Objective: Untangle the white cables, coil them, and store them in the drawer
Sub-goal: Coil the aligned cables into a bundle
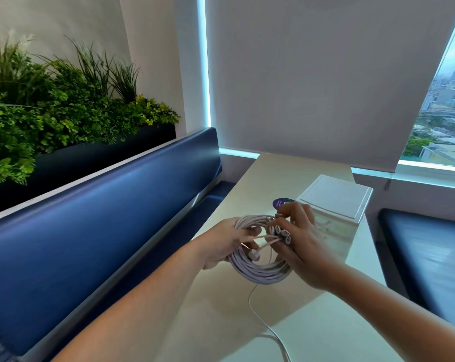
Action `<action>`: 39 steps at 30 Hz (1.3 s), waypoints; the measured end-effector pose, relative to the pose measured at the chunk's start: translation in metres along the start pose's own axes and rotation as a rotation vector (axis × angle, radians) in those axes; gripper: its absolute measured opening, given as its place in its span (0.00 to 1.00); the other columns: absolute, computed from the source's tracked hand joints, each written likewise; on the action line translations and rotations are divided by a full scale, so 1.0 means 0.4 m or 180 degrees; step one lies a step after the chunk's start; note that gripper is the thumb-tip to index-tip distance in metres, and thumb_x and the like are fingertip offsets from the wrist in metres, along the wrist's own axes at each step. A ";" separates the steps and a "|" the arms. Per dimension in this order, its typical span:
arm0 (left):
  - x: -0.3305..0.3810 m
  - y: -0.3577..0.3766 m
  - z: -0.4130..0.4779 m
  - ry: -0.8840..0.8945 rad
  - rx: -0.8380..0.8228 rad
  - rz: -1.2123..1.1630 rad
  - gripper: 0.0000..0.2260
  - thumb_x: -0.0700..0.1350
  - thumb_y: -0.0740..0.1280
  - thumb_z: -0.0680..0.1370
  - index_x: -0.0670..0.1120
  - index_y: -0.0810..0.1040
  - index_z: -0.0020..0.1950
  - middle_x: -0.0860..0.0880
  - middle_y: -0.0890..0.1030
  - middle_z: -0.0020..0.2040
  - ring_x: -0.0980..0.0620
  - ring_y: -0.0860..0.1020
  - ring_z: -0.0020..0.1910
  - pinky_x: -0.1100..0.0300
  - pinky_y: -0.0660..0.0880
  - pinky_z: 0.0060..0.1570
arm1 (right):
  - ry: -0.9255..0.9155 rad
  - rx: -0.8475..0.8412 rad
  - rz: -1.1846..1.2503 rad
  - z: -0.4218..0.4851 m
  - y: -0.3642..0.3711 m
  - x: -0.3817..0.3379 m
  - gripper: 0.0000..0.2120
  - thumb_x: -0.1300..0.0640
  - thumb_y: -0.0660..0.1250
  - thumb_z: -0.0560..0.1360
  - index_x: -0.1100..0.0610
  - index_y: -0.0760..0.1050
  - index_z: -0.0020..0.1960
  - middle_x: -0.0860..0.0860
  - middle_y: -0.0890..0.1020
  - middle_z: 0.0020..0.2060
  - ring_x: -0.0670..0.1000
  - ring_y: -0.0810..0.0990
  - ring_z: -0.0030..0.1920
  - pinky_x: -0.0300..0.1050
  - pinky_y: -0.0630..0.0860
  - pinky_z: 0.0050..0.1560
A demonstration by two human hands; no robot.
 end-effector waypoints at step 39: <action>0.016 -0.018 0.024 0.0242 0.0613 -0.0131 0.12 0.48 0.67 0.80 0.45 0.75 0.62 0.46 0.82 0.49 0.54 0.74 0.28 0.57 0.79 0.32 | 0.0590 0.0546 0.0463 -0.060 -0.066 0.037 0.10 0.49 0.59 0.74 0.43 0.69 0.54 0.42 0.67 0.54 0.47 0.70 0.57 0.44 0.68 0.57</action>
Point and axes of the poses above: each hand's wrist, its own z-axis towards the middle knuckle, its own y-axis out of the palm, x = y × z, the point moved 4 cm from there along z, towards the middle knuckle
